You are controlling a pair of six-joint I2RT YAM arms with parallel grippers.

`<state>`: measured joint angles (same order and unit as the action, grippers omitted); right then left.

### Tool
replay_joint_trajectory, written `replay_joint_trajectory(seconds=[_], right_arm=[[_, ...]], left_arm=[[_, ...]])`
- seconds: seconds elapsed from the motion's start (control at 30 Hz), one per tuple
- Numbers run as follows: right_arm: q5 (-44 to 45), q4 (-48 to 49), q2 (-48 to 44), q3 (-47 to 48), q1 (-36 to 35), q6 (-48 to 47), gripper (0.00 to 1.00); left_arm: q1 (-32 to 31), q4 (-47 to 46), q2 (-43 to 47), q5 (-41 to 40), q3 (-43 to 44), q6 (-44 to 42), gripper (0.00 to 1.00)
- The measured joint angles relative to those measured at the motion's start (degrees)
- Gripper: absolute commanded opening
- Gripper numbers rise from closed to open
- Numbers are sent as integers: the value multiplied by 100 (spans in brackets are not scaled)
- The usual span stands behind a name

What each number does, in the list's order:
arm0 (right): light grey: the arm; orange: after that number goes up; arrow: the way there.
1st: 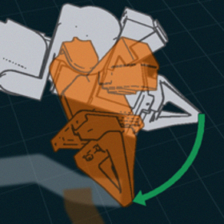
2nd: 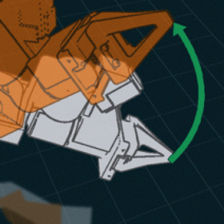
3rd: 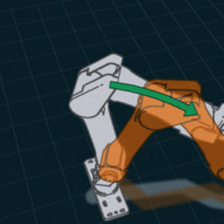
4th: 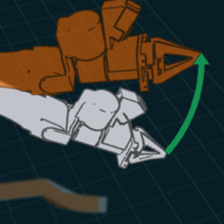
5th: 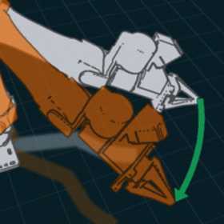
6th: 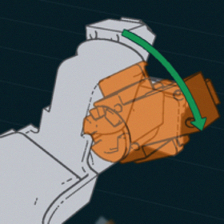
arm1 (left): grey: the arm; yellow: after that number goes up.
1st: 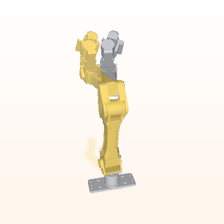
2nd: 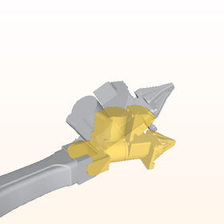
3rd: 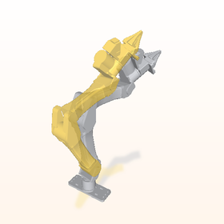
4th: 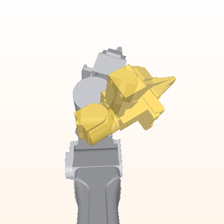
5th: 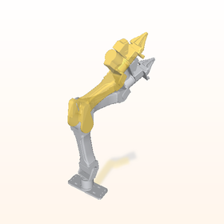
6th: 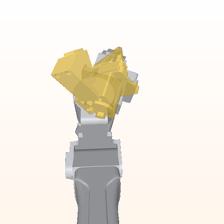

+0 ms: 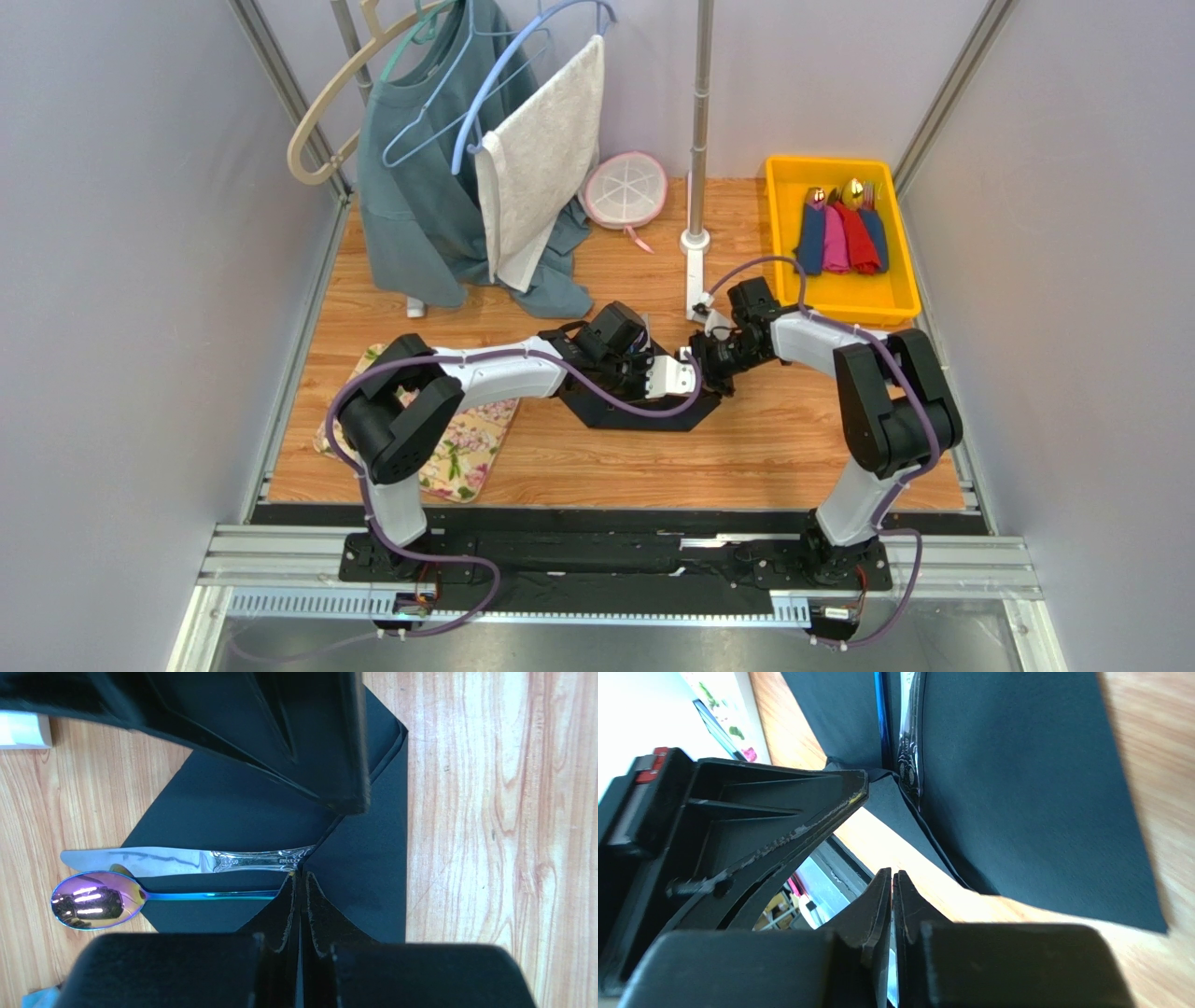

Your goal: Place the utensils on the paper napkin and roll it up

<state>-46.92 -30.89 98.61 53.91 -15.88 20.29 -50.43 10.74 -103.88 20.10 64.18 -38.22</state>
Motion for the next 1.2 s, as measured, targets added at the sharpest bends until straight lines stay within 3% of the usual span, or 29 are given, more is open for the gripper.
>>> replay_joint_trajectory(seconds=[0.57,0.67,0.7,0.77,0.87,1.2], right_arm=[[538,184,525,-68,-516,157,0],[678,179,562,-66,-540,236,0],[693,177,562,-66,-544,249,0],[713,166,562,-61,-544,293,0],[741,160,560,-61,-546,354,0],[957,138,450,-63,-581,407,0]], left_arm=[[92,-210,-136,-125,-48,96,1],[122,-227,-131,-188,-48,291,20],[136,-219,-120,-210,-48,348,33],[162,-79,-46,-275,-22,590,42],[323,411,304,-310,109,1095,99],[1067,1373,2640,7,170,3226,99]])
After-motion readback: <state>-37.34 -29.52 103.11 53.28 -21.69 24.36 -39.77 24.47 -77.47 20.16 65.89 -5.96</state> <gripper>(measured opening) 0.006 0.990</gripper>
